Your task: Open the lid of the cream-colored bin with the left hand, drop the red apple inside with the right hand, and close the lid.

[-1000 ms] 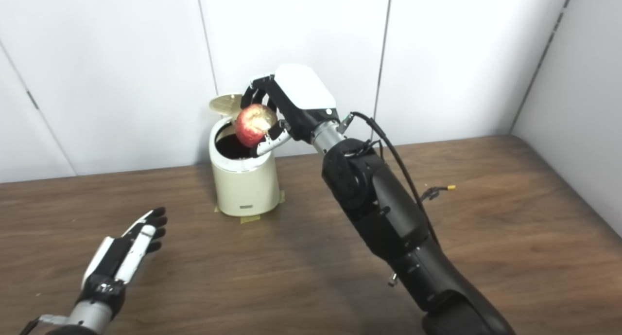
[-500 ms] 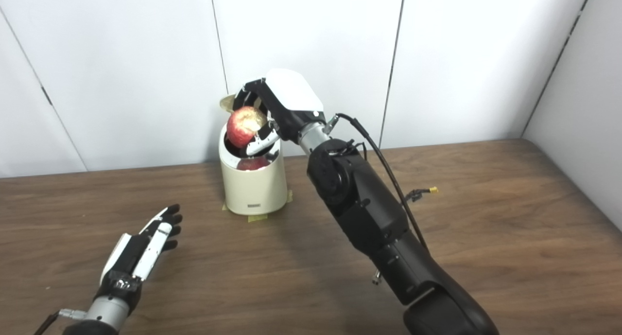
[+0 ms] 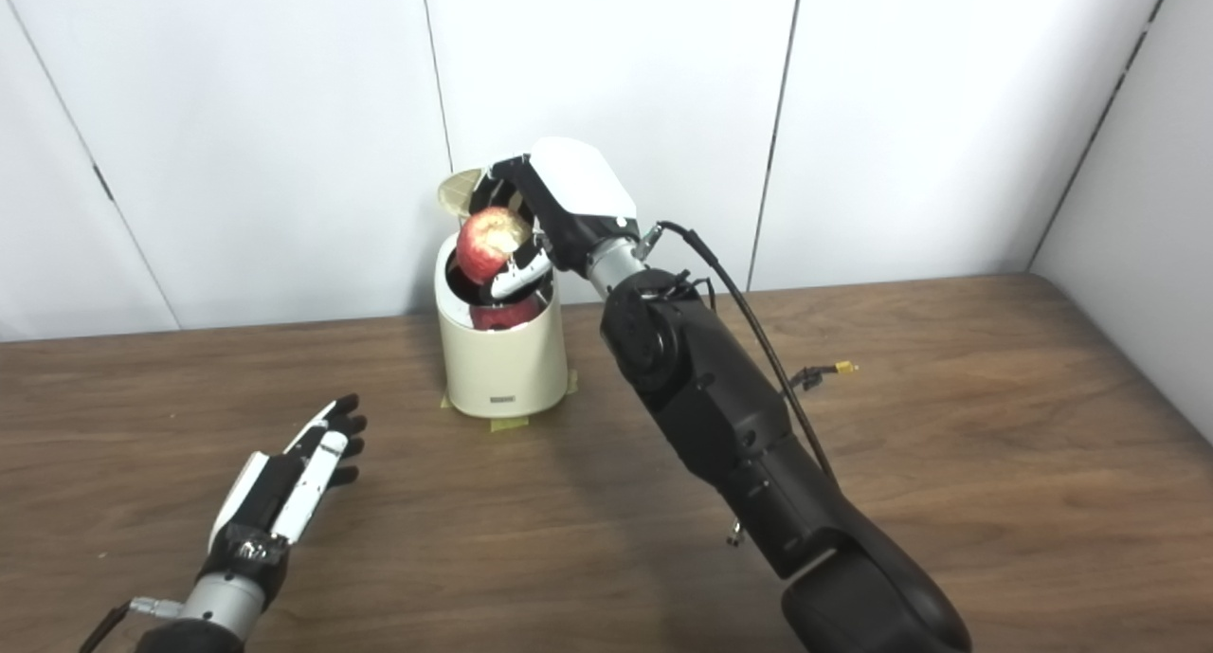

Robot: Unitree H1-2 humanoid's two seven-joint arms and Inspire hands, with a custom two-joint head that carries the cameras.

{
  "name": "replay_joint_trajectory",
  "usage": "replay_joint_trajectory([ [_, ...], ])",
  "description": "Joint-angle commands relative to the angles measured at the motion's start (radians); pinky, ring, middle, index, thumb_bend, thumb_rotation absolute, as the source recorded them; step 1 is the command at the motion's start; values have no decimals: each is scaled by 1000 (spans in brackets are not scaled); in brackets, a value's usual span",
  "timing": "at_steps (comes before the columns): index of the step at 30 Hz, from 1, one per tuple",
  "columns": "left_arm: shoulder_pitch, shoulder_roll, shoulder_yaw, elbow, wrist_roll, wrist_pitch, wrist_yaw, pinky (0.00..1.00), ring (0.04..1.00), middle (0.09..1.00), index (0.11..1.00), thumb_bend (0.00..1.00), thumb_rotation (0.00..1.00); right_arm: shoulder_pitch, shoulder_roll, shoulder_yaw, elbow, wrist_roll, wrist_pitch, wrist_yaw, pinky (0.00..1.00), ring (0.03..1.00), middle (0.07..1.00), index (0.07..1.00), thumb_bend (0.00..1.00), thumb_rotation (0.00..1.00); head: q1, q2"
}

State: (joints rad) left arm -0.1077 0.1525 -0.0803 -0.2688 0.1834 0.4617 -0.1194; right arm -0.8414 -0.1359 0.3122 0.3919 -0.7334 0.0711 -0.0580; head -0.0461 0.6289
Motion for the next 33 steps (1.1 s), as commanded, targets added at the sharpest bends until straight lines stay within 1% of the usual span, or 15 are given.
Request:
replay_joint_trajectory([
  [1, -35, -2, 0, -6, 14, -35, 19, 855, 906, 919, 971, 530, 958, -72, 0, -9, -15, 3, -18, -32, 343, 400, 503, 533, 497, 0, 0, 0],
  [8, -34, -9, 3, -7, 18, -37, 21, 855, 908, 919, 969, 536, 956, -70, -11, -7, -16, 13, -12, -9, 339, 419, 512, 551, 496, 0, 4, -2],
  [11, -32, -9, 3, -6, 19, -37, 22, 849, 919, 923, 972, 526, 955, -64, -17, -8, -23, 16, -9, 1, 407, 421, 504, 535, 513, 0, 9, -3],
  [14, -33, -8, 0, -2, 21, -40, 22, 844, 917, 923, 972, 536, 954, -60, -22, -3, -31, 2, 17, 20, 408, 420, 512, 524, 516, 0, 12, -6],
  [15, -33, -9, -1, -3, 23, -37, 22, 844, 915, 921, 972, 537, 954, -60, -26, 2, -34, -7, 27, 29, 423, 484, 571, 510, 520, 71, 13, -7],
  [16, -33, -10, -2, -4, 23, -35, 22, 845, 914, 918, 970, 536, 952, -60, -29, 7, -36, -13, 34, 35, 448, 542, 623, 501, 522, 117, 13, -7],
  [18, -33, -13, -4, -10, 27, -27, 22, 849, 915, 919, 970, 531, 952, -56, -33, 14, -36, -19, 38, 39, 484, 598, 666, 497, 523, 142, 16, -6],
  [19, -33, -14, -5, -13, 28, -24, 22, 852, 916, 920, 970, 525, 952, -55, -35, 16, -36, -20, 40, 40, 505, 623, 683, 572, 687, 180, 16, -6],
  [20, -33, -15, -6, -13, 30, -22, 21, 854, 917, 920, 971, 522, 953, -53, -38, 20, -36, -24, 38, 37, 519, 640, 694, 619, 789, 204, 19, -5],
  [21, -34, -15, -7, -13, 32, -19, 22, 859, 925, 923, 970, 526, 952, -52, -41, 23, -34, -28, 36, 35, 540, 660, 709, 638, 829, 220, 21, -5],
  [23, -34, -19, -5, -14, 33, -14, 25, 859, 929, 924, 968, 532, 950, -50, -47, 27, -28, -33, 32, 31, 569, 689, 730, 657, 861, 239, 23, -7],
  [24, -34, -22, -4, -15, 34, -10, 27, 859, 923, 920, 961, 529, 937, -49, -50, 28, -23, -32, 31, 32, 604, 718, 746, 665, 865, 258, 23, -7],
  [26, -34, -25, -2, -16, 35, -5, 28, 856, 914, 918, 957, 527, 926, -47, -55, 28, -17, -31, 28, 32, 637, 746, 756, 674, 863, 282, 21, -7],
  [29, -33, -23, -2, -19, 35, -7, 26, 856, 914, 918, 958, 517, 923, -44, -58, 24, -18, -22, 29, 36, 628, 730, 731, 656, 862, 297, 12, -5],
  [33, -32, -19, -2, -25, 26, -14, 19, 854, 921, 921, 963, 473, 914, -45, -59, 20, -19, -9, 31, 39, 624, 716, 714, 609, 859, 302, 11, -5],
])
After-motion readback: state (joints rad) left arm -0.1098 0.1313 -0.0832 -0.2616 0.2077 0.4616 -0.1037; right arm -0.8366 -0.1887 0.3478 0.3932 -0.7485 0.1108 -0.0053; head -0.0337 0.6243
